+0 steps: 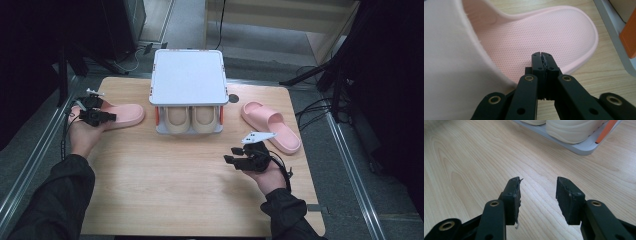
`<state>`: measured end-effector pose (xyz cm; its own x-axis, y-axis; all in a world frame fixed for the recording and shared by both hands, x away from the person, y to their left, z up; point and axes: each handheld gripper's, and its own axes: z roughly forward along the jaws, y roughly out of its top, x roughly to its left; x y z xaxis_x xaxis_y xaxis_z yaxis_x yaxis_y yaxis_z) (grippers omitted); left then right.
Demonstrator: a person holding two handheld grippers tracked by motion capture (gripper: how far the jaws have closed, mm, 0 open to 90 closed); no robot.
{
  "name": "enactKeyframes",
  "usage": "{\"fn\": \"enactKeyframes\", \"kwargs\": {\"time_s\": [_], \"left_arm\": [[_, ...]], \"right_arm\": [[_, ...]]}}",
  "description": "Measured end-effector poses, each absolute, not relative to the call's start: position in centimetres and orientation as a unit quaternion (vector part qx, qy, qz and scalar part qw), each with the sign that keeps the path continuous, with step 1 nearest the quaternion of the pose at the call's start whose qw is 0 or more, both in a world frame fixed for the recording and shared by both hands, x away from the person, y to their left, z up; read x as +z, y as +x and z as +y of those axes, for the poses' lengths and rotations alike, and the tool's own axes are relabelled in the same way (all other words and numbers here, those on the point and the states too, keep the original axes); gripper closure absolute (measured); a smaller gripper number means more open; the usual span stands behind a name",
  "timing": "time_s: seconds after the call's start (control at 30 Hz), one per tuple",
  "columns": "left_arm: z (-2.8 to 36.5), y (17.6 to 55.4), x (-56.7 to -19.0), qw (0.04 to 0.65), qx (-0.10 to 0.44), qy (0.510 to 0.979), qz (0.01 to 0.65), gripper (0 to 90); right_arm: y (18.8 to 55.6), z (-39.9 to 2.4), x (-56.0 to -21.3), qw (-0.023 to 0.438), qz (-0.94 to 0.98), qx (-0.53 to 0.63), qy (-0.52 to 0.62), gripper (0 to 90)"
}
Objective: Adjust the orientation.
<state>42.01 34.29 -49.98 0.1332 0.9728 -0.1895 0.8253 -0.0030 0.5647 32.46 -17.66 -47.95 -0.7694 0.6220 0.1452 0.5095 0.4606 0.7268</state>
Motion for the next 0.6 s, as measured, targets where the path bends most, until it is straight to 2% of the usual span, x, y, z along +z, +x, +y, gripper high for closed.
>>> {"fn": "enactKeyframes", "kwargs": {"time_s": [0.6], "left_arm": [[35.9, 38.6, -50.0, 0.283, 0.106, 0.713, 0.633, 89.2]], "right_arm": [[32.4, -17.4, -48.0, 0.068, 0.854, 0.397, 0.329, 54.2]]}}
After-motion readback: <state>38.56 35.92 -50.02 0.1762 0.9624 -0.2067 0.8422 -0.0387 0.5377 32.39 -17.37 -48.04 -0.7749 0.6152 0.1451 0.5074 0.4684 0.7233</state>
